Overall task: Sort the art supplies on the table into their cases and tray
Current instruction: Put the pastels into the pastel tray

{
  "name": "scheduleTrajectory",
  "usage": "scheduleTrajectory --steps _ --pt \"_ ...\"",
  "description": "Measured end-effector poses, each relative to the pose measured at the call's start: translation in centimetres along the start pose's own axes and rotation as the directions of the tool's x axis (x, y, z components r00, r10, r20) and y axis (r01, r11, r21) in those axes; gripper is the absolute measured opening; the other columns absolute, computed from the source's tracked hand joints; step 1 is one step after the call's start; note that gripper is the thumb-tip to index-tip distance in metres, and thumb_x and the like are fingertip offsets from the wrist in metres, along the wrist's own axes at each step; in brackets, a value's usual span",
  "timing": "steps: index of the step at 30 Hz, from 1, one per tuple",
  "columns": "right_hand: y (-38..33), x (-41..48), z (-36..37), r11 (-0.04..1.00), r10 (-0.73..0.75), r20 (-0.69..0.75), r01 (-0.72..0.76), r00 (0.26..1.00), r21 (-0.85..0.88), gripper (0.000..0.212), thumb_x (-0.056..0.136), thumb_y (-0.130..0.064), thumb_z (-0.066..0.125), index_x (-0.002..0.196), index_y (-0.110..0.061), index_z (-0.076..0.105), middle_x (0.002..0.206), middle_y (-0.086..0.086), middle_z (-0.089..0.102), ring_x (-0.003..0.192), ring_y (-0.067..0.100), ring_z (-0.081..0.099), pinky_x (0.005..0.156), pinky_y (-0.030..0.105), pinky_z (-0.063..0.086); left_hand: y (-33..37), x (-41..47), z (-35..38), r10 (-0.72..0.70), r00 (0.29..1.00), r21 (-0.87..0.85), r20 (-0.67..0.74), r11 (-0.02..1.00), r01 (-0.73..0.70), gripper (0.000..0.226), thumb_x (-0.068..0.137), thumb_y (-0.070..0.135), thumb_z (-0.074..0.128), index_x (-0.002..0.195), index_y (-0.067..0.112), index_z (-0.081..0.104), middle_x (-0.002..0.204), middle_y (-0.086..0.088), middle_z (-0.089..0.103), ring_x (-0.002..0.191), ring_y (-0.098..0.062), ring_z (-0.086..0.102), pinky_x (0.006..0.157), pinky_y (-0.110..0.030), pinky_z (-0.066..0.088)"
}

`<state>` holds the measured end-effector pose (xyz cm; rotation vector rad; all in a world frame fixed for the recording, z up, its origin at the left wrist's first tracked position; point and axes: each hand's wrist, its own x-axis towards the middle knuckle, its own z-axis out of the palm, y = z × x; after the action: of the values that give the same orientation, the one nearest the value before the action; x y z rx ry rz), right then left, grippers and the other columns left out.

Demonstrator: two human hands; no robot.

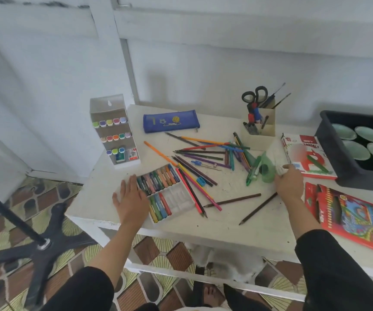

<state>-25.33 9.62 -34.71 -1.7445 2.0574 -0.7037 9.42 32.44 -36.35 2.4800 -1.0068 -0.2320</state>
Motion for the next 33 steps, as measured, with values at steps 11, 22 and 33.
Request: scheduleTrajectory --steps 11,22,33 --pt "-3.4 -6.2 -2.0 0.777 0.154 -0.179 -0.008 0.972 0.629 0.032 0.085 0.001 0.06 0.116 -0.007 0.057 0.097 0.009 0.059 0.08 0.018 0.057 0.064 0.016 0.045 0.1 0.0 0.1 -0.007 1.0 0.002 0.002 1.0 0.007 0.052 0.1 0.019 0.028 0.151 0.019 0.019 0.158 0.0 0.02 0.147 -0.016 0.006 0.117 -0.046 0.001" --pt "-11.7 -15.2 2.0 0.617 -0.247 0.362 -0.142 0.899 0.774 0.031 0.081 0.005 0.066 0.103 -0.015 0.059 0.087 0.01 0.066 0.073 0.013 0.068 0.063 0.018 0.054 0.1 0.0 0.1 -0.012 1.0 -0.017 0.0 1.0 0.012 0.051 0.1 0.02 0.028 0.15 0.02 0.019 0.158 0.0 0.02 0.147 -0.016 0.006 0.117 -0.045 -0.001" --pt "-16.1 -18.4 8.0 0.735 -0.672 0.472 0.437 0.571 0.518 0.023 0.087 -0.008 0.063 0.109 -0.01 0.068 0.095 0.006 0.065 0.069 0.001 0.05 0.071 0.012 0.044 0.0 -0.2 0.0 -0.012 1.0 -0.031 0.01 0.999 0.012 0.052 0.1 0.021 0.028 0.151 0.019 0.019 0.159 0.001 0.018 0.147 -0.014 0.005 0.118 -0.043 -0.002"
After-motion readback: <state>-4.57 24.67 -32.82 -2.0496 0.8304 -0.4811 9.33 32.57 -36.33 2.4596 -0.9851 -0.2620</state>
